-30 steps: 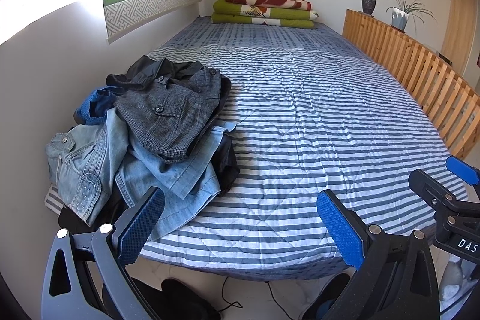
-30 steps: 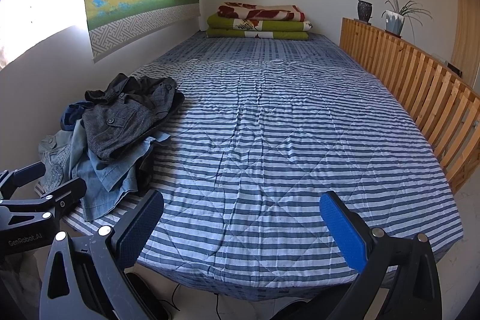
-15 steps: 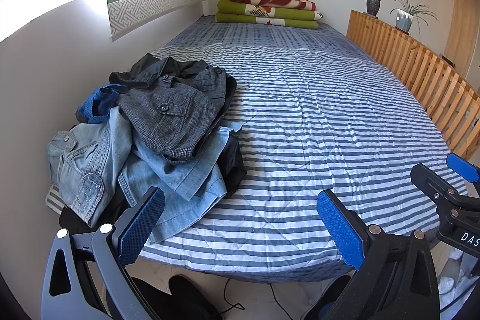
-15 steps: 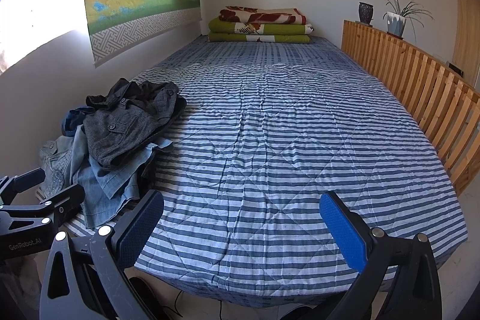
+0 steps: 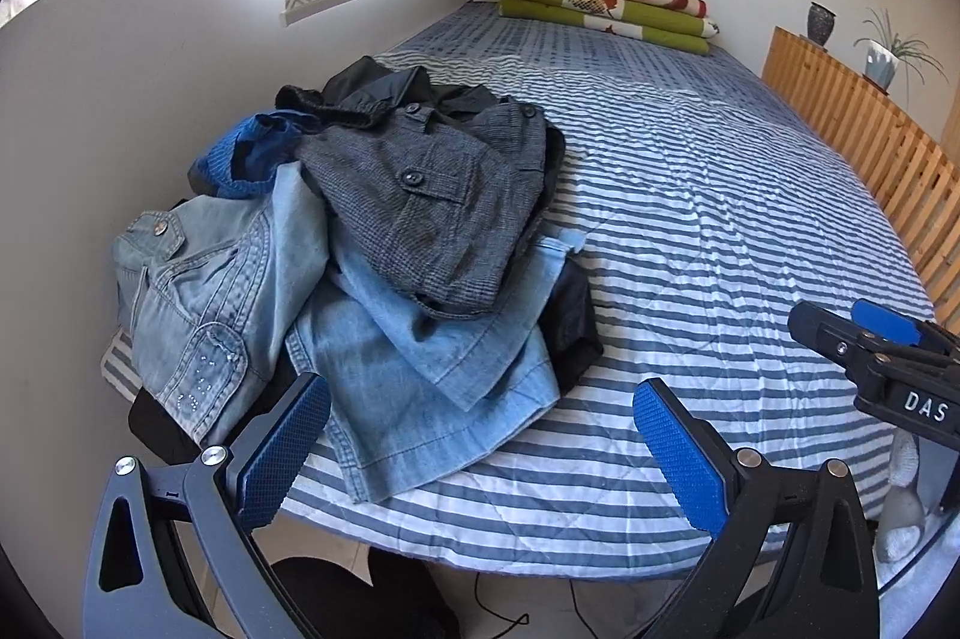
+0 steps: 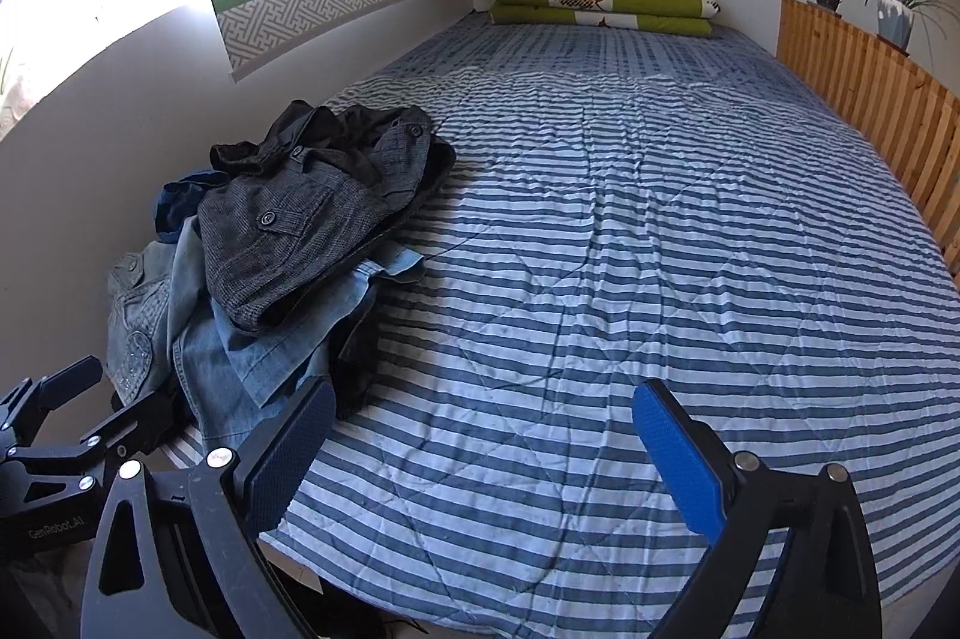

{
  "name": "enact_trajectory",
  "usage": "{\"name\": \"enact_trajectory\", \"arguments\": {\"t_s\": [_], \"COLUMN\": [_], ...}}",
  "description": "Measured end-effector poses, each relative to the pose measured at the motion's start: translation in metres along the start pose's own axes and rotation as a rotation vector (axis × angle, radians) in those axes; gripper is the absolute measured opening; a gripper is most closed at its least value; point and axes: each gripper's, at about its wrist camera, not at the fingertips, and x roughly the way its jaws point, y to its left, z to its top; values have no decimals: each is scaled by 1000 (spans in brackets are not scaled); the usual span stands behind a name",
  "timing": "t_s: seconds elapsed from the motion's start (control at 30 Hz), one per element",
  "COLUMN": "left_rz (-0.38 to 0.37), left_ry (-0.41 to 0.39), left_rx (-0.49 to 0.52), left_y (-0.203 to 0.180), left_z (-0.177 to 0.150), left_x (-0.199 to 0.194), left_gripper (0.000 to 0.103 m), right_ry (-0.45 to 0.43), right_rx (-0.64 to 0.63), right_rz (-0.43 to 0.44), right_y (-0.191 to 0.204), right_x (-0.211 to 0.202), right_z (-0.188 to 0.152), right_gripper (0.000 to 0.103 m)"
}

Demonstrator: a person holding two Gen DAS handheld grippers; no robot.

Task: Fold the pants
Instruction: 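Reach into the clothes heap and grasp the grey houndstooth trousers with both grippers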

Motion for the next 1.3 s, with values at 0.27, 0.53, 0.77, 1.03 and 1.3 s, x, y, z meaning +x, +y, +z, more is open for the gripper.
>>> {"name": "enact_trajectory", "arguments": {"t_s": [0.27,0.53,0.77,1.03,1.3], "left_rz": [59,3,-6,-52,-81], "left_ry": [46,113,172,153,72], "left_rx": [-73,-136,-178,-136,-144], "left_y": [51,64,75,68,68], "left_z": [14,51,74,78,87], "left_x": [49,122,180,189,150], "left_gripper": [94,91,75,24,14], "right_ry": [125,204,246,358,226], "right_rx": [-18,57,97,216,119], "right_rz": [73,114,91,286,256], "right_y": [31,34,39,50,60], "right_x": [96,191,262,303,244], "right_z": [37,89,123,133,162], "right_gripper": [76,75,75,12,4]}}
